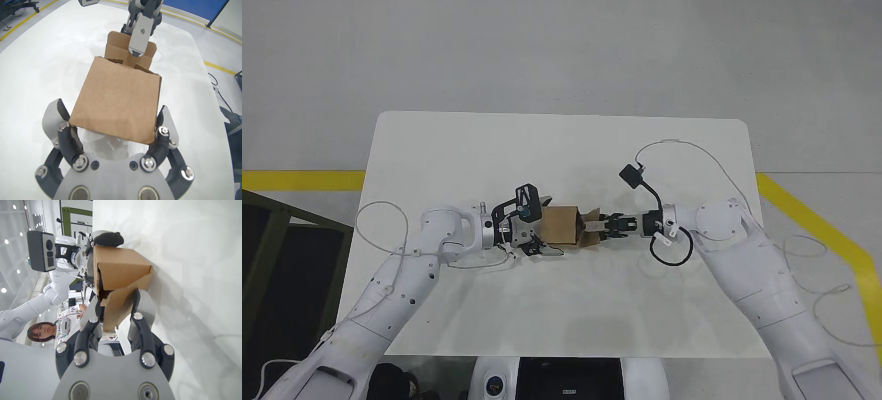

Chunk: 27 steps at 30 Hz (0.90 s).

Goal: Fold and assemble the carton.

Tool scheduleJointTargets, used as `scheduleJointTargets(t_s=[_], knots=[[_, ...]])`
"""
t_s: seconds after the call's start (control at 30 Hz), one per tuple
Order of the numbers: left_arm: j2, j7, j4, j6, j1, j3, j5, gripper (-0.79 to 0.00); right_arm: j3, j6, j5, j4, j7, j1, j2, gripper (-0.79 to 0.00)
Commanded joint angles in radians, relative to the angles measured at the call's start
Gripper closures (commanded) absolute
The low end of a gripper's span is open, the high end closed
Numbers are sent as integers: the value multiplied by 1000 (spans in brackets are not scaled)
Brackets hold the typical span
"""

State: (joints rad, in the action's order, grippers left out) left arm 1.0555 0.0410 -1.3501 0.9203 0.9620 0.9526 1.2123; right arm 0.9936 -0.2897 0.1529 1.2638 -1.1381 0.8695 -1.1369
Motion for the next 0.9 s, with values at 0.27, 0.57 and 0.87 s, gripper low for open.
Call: scheduleJointTargets(t_s=[0.27,0.57,0.87], knots=[[2,3,6,4,-1,0,6,-785,-20,-17,34,0,-1,-19,-8,-354],[4,7,9,7,-3,-1,10,-785,-17,-49,95,-32,-16,-13,-11,-277],[6,9,9,8,-2,0,13,-785,-40,-34,90,-70,-24,-33,-18,-259]])
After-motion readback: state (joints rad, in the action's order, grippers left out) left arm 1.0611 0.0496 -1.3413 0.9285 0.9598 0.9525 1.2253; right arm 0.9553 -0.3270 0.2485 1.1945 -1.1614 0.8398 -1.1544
